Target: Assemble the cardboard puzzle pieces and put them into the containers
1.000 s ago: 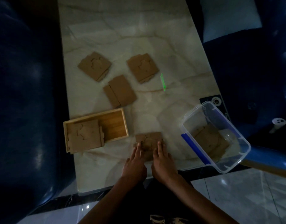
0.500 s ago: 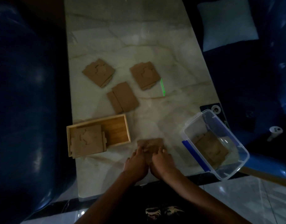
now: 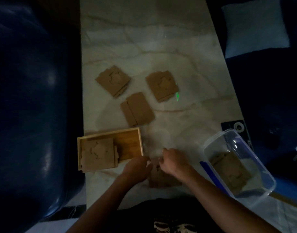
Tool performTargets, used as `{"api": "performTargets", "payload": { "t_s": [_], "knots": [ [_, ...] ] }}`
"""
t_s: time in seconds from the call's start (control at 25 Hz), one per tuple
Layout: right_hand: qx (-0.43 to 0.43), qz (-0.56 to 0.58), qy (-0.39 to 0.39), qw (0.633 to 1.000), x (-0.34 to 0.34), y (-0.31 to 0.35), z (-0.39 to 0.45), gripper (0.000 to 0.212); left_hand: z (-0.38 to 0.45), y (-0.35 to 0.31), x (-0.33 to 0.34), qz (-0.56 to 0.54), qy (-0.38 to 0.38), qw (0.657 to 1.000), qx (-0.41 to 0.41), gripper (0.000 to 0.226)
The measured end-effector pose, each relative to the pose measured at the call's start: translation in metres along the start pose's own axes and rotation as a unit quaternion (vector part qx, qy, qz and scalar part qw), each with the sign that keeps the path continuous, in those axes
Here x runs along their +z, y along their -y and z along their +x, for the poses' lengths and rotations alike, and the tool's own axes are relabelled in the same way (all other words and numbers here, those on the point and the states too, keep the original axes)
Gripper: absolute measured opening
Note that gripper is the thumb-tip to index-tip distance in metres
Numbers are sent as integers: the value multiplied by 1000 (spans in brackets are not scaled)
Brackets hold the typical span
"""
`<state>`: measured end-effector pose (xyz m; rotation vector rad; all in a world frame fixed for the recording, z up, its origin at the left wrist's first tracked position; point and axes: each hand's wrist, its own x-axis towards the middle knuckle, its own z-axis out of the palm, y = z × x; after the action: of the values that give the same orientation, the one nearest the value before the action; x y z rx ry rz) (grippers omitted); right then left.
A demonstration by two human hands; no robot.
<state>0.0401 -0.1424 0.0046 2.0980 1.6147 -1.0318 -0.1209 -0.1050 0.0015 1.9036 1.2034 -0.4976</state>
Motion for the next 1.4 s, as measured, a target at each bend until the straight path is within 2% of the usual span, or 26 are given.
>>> {"api": "performTargets", "payload": {
  "t_s": [0.12,0.32,0.52,0.64,0.72,0.8,0.84,0.96,1.2,1.4],
  "knots": [
    [-26,-8,-14,1000,-18,4,18,31,17,16,-23,14,-41,999,8,30],
    [-71,-38,-33,996,-49,21,48,31,53,39,-75,8,-102,993,-56,25],
    [-96,-63,-65,991,-72,38,85,34,90,59,-113,35,-153,985,-66,37],
    [-115,-48,-130,984,-70,46,107,37,109,64,-124,97,-166,980,-56,56],
    [-123,-51,-166,977,-63,49,121,54,119,67,-127,116,-179,977,-26,77],
    [-131,-58,-173,975,-54,49,134,73,128,69,-127,120,-175,977,4,95],
    [-134,-65,-167,975,-50,48,139,75,132,70,-126,121,-167,978,14,102],
    [-137,-94,-154,974,-37,49,150,69,141,72,-121,146,-129,981,11,115],
    [-144,-98,-164,971,-32,43,160,67,144,76,-117,181,-140,973,14,118],
    [-148,-98,-146,973,-37,44,157,75,140,77,-112,223,-147,963,33,104]
  ]
}}
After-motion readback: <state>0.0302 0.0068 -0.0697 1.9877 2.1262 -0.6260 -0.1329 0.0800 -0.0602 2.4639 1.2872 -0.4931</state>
